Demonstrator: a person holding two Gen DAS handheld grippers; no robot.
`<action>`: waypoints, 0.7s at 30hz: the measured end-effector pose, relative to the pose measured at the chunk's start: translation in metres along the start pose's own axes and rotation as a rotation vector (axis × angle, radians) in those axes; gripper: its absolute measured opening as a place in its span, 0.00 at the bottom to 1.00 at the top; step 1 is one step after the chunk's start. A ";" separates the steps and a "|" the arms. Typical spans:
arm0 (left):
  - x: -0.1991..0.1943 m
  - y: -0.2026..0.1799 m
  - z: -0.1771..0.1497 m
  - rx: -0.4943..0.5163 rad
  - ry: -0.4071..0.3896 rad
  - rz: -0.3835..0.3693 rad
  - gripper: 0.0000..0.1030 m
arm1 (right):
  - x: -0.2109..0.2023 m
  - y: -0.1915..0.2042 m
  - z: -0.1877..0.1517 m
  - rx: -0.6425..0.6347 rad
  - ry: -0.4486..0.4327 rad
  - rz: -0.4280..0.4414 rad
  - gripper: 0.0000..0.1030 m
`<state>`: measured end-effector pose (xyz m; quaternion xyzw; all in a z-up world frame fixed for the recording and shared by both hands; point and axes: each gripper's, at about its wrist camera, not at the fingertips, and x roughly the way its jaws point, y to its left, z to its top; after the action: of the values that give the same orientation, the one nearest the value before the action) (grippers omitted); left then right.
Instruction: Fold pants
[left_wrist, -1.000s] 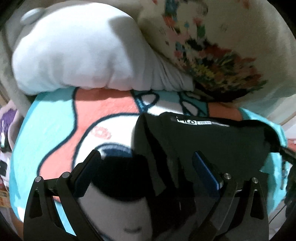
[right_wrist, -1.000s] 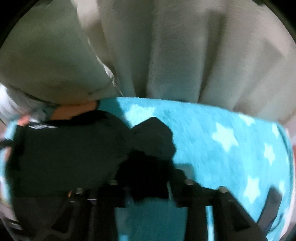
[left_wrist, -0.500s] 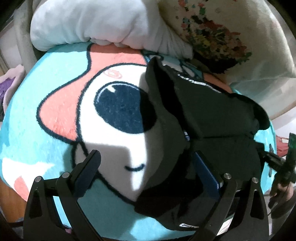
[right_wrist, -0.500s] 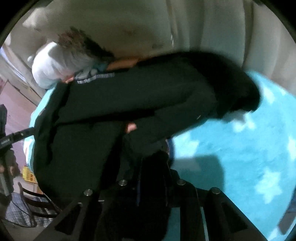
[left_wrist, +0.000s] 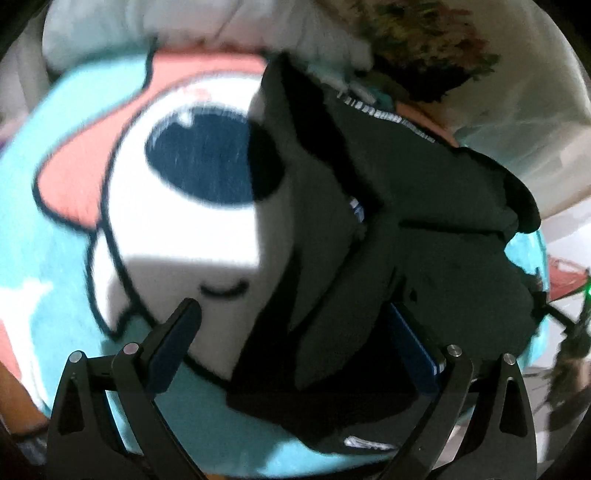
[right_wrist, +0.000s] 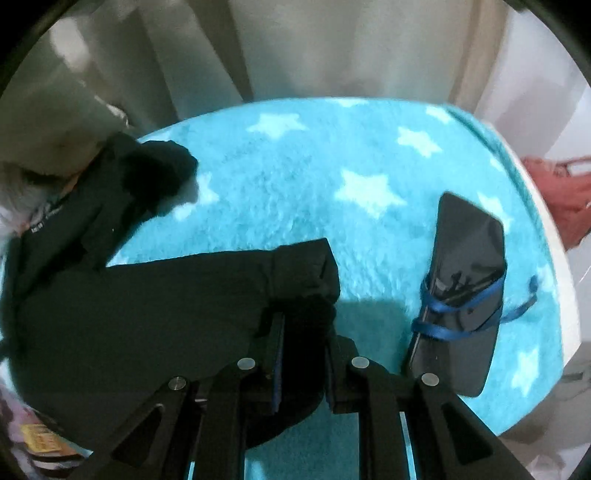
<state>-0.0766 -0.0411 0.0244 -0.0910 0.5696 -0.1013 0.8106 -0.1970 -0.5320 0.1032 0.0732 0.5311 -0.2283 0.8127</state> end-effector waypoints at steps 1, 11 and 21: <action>0.001 -0.001 0.000 0.005 0.005 -0.002 0.84 | -0.002 -0.001 0.004 0.008 -0.005 0.017 0.16; -0.034 0.034 -0.009 -0.074 0.037 0.014 0.12 | -0.029 0.017 0.012 -0.024 -0.047 0.062 0.16; -0.047 0.039 -0.005 -0.097 0.022 0.015 0.31 | -0.009 0.006 0.012 -0.045 0.025 -0.043 0.33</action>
<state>-0.0945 0.0086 0.0549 -0.1250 0.5832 -0.0686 0.7997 -0.1876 -0.5287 0.1156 0.0464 0.5476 -0.2330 0.8023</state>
